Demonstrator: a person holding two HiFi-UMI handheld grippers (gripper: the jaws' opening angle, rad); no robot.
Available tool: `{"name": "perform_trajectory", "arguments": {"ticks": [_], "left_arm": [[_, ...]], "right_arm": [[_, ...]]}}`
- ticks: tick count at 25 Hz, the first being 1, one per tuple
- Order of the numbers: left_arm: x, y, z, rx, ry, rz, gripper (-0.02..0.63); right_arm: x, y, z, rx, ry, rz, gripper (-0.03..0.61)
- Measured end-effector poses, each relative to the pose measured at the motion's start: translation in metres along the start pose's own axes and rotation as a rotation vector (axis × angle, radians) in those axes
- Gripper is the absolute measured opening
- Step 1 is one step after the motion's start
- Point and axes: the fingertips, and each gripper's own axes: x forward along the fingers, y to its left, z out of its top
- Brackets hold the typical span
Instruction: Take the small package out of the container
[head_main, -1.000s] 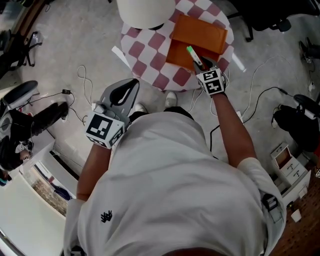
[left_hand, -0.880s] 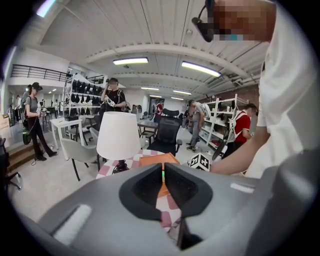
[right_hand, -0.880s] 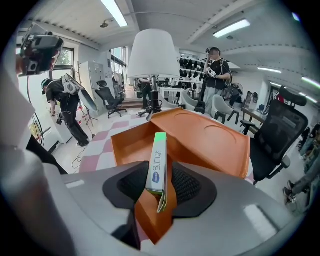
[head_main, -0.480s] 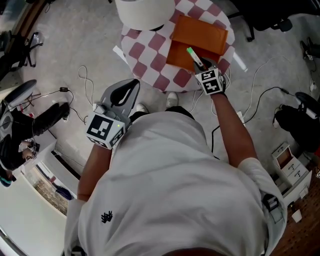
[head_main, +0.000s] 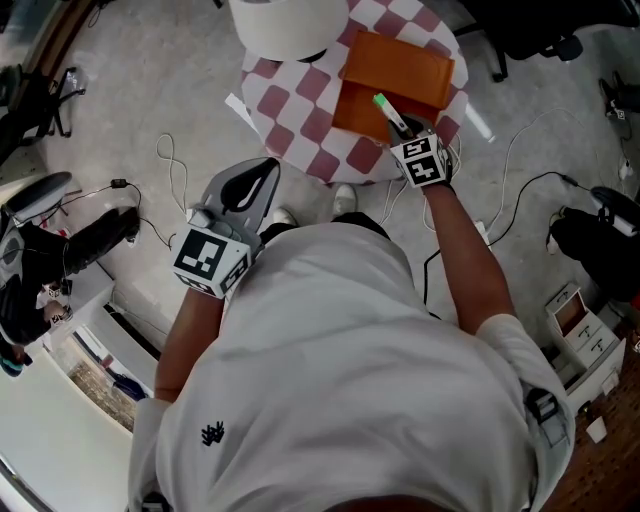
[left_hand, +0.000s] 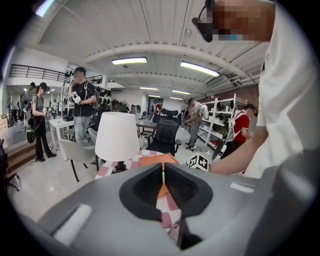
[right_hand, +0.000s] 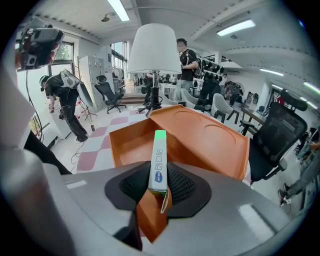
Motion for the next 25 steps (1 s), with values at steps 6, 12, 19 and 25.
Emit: {"name": "perform_trajectory", "arguments": {"ticks": [6,12,19,25], "left_arm": [[-0.006,0.000,0.000,0.005,-0.006,-0.006,0.058],[-0.014,-0.002,-0.001,0.014,-0.021,-0.019,0.058],[-0.027,0.002,-0.006,0.024,-0.043,-0.059,0.058],[-0.044,0.005,-0.011,0.047,-0.053,-0.138,0.058]], "right_arm": [[-0.008,0.000,0.005,0.004,-0.012,-0.012,0.097],[-0.017,0.002,0.006,0.016,-0.024,-0.021,0.095],[-0.045,0.008,0.026,0.004,-0.041,-0.071,0.095],[-0.069,0.024,0.038,0.021,-0.066,-0.118,0.094]]}}
